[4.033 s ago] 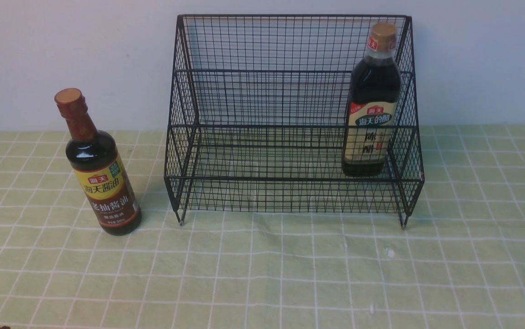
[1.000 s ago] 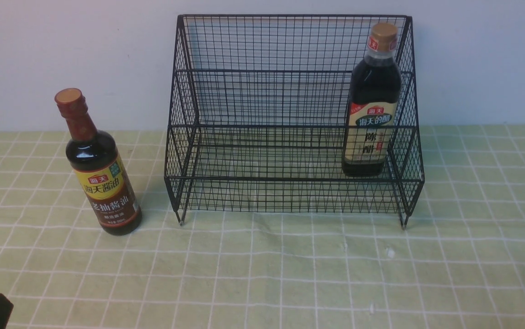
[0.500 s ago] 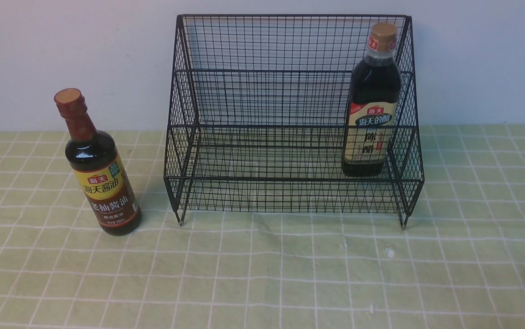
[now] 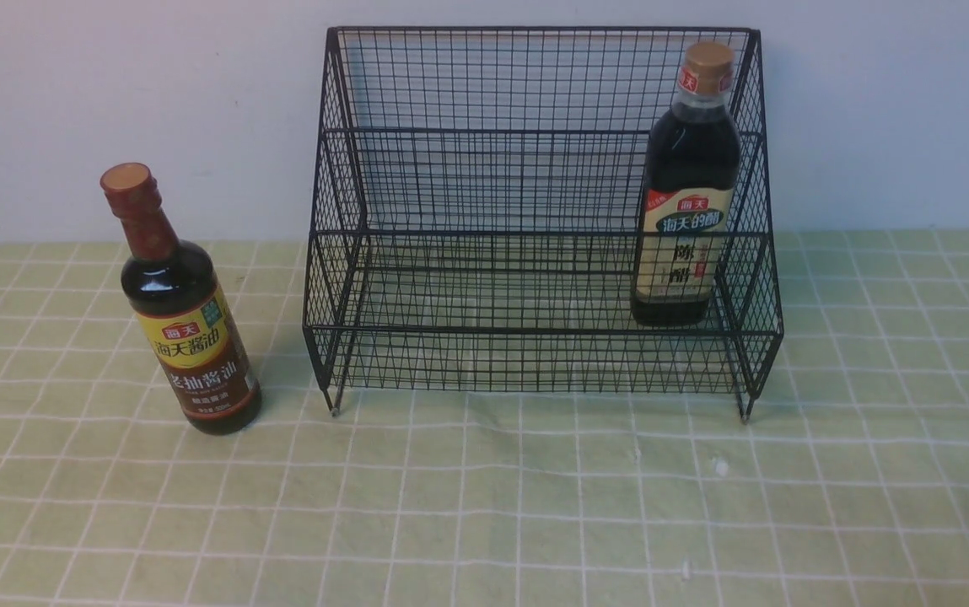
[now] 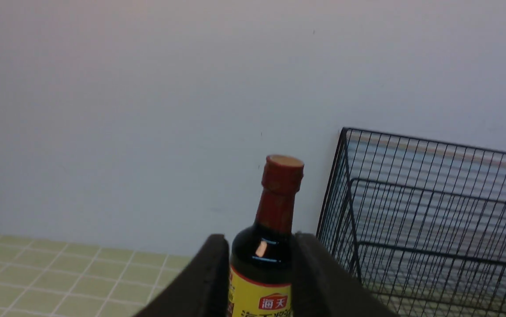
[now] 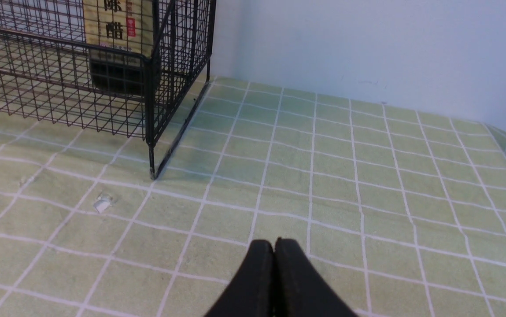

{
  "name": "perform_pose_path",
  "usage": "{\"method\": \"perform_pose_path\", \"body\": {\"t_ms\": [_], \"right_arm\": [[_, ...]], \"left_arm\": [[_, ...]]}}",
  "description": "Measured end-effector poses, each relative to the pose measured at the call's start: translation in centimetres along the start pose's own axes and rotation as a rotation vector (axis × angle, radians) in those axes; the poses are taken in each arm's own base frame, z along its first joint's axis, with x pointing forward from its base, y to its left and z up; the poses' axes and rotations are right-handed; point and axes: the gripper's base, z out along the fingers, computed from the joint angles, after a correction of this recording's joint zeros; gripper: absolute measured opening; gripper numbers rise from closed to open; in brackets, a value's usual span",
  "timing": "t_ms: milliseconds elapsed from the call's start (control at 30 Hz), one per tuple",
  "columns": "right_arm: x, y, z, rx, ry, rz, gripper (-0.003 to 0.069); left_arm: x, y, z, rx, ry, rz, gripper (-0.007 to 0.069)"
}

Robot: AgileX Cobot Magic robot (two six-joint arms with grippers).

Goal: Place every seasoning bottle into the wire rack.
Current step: Use the left arm to grab the condiment bottle closest to it

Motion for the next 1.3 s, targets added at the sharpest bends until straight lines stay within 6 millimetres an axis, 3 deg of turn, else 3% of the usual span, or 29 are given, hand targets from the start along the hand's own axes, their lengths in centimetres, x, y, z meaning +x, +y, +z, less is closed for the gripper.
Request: {"method": "perform_pose_path", "body": {"t_ms": [133, 167, 367, 667, 867, 1167, 1300], "right_arm": [[0.0, 0.0, 0.0, 0.000, 0.000, 0.000, -0.0013], [0.0, 0.0, 0.0, 0.000, 0.000, 0.000, -0.0013], [0.0, 0.0, 0.0, 0.000, 0.000, 0.000, -0.0013], [0.0, 0.0, 0.0, 0.000, 0.000, 0.000, -0.0013], [0.0, 0.0, 0.0, 0.000, 0.000, 0.000, -0.0013], [0.0, 0.0, 0.0, 0.000, 0.000, 0.000, -0.0013], [0.0, 0.0, 0.0, 0.000, 0.000, 0.000, -0.0013]], "left_arm": [[-0.6, -0.3, 2.4, -0.013, 0.086, 0.038, 0.0341], [-0.6, -0.3, 2.6, -0.014, 0.088, 0.042, 0.0341], [-1.9, -1.0, 7.6, 0.022, 0.079, 0.198, 0.0462], [-1.2, -1.9, 14.9, 0.098, 0.110, 0.216, 0.0470], [0.1, -2.1, 18.5, 0.138, 0.157, 0.224, 0.0470], [1.2, -1.9, 21.9, 0.127, 0.128, 0.177, 0.0470], [2.1, -1.7, 22.0, 0.121, 0.184, 0.173, 0.0470]]}}
